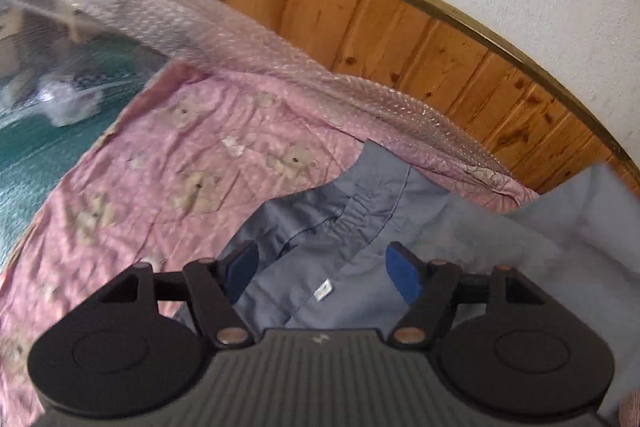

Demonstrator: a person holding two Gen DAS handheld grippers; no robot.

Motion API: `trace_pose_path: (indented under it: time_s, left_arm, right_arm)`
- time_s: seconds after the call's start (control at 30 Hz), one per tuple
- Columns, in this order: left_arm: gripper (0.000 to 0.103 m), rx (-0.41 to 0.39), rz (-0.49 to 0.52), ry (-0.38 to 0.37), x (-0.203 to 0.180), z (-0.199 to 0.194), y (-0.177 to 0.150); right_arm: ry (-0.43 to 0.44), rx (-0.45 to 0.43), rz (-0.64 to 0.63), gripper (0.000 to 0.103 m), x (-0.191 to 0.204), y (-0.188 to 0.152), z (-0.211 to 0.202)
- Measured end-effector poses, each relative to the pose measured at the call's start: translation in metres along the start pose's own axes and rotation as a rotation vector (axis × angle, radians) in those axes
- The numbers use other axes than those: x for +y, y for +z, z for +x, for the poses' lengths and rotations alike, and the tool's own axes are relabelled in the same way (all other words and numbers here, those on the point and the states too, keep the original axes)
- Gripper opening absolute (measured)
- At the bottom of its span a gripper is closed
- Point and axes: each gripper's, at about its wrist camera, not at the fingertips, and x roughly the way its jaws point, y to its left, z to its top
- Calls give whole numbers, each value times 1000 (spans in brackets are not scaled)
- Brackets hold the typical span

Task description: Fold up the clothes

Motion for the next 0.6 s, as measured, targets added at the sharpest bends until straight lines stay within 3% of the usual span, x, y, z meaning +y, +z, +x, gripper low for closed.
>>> trace_pose_path:
  time_s: [0.1,0.17,0.2,0.27,0.37,0.4,0.43,0.5,0.6]
  left_arm:
    - [73,69,46,-30,-13,58,14]
    - [73,120,64,-61,-23,92,16]
    - [73,145,60,-92,-26,105,16]
    - [73,152,55,-146,-37,116,17]
    - [78,140,73,-196,-54,123,21]
    - [85,143,89,-175,-59,127,23]
    - [86,152,106,-134,-62,132,24]
    - [87,168,140,-52,-70,142,27]
    - [87,210,167,15,-76,158,29]
  right_arm:
    - [-231,164,-79,3,-9,-38,-10]
    - [-350,394,55,12,-47,-83,6]
    - [-377,466,123,14,-62,-101,9]
    - [-410,454,197,26,-74,-113,0]
    - [-492,329,203,51,-76,-86,-15]
    - [-500,306,177,60,-76,-73,-8]
    - [-498,295,149,63,-77,-61,3]
    - [-434,337,87,82,-78,-42,42]
    - [-352,421,3,88,-79,-34,121]
